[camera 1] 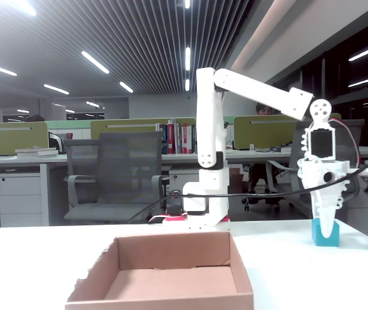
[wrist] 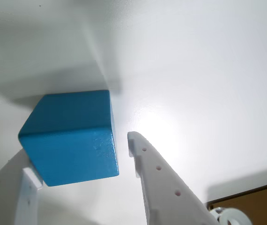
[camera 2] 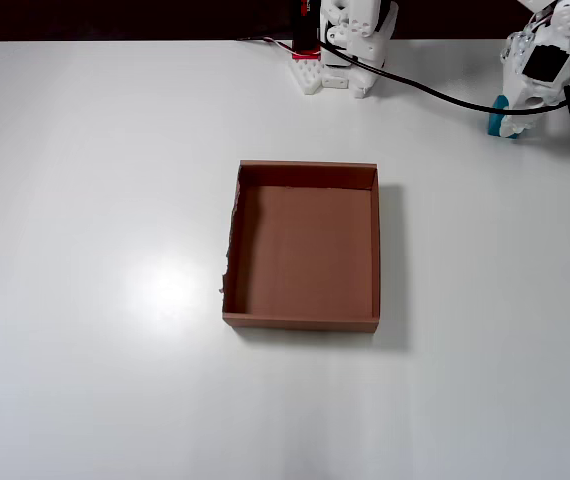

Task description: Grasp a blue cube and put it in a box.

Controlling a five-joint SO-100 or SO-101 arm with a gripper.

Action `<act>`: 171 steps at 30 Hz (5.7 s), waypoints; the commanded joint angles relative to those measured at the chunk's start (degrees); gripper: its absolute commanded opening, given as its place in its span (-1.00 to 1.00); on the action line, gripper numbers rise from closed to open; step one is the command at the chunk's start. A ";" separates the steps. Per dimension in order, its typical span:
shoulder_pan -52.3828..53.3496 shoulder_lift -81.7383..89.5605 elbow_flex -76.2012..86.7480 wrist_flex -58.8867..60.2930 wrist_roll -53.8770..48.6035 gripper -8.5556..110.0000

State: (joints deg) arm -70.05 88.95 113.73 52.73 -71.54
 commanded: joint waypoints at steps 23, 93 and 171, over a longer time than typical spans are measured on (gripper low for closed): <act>-3.34 5.80 0.00 -3.08 2.20 -0.63; 75.67 21.62 -23.47 30.67 23.73 -0.63; 82.53 12.83 -1.58 2.37 23.38 -0.29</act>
State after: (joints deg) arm 12.22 97.12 113.73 53.79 -47.64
